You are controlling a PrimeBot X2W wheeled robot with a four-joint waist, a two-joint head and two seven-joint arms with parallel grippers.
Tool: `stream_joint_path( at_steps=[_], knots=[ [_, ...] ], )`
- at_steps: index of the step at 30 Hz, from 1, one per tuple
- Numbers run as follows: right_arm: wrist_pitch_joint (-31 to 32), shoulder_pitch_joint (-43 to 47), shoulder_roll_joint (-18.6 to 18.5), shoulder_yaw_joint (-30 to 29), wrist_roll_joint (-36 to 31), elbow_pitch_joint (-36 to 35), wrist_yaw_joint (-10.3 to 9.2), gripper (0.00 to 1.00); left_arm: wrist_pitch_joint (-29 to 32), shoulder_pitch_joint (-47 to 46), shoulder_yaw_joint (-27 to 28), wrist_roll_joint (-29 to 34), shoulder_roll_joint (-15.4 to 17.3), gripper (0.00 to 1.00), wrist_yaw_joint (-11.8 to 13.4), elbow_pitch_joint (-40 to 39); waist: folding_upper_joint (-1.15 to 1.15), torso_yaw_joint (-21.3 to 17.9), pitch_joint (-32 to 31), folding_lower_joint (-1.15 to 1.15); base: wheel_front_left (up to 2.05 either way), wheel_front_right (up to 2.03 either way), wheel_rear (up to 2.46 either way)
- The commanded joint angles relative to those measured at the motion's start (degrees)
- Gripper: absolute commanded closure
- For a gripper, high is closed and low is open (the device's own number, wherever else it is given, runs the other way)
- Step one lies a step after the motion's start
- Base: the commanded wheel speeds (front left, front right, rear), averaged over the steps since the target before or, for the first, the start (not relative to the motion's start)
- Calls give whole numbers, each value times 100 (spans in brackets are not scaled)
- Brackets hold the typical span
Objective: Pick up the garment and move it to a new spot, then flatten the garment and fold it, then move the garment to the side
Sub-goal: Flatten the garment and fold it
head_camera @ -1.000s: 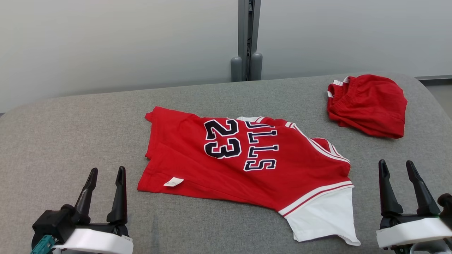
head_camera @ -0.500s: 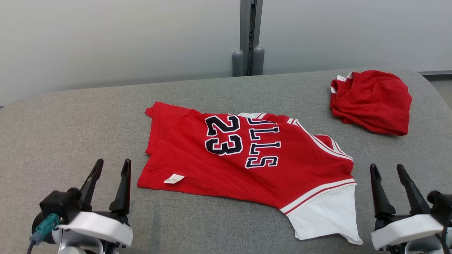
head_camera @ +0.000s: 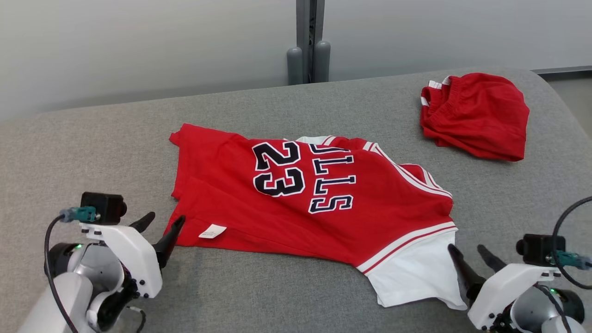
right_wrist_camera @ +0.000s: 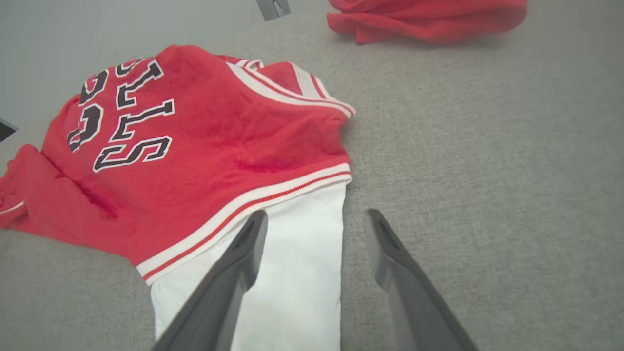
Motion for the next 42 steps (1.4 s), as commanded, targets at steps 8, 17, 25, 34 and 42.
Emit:
stream_joint_path(
  at_steps=[8, 17, 25, 34, 42],
  knots=[
    [1351, -262, -76, 24, 658, 196, 4, 0, 1481, -977, -930, -1194, 871, 0, -4, 168, 0, -125, 218, 0, 0, 0, 0],
    [2022, -430, 153, -198, 1172, 474, 4, 0, 2103, -1632, -1525, -2096, 1234, 0, -5, 419, 0, -199, 463, 0, 0, 0, 0],
    [2351, -578, 308, 108, 1467, 475, 4, 0, 2627, -2104, -2053, -2903, 1462, 0, -6, 774, 0, -355, 747, 0, 0, 0, 0],
    [2555, -516, 365, 487, 1768, 513, 4, 5, 2613, -2334, -2609, -3295, 1681, 0, -6, 780, 0, -468, 853, 0, 0, 0, 0],
    [2506, -549, 346, 647, 1904, 477, 4, 100, 2469, -2519, -2886, -3675, 1762, 35, -6, 824, 0, -459, 890, 0, 0, 0, 0]
  ],
)
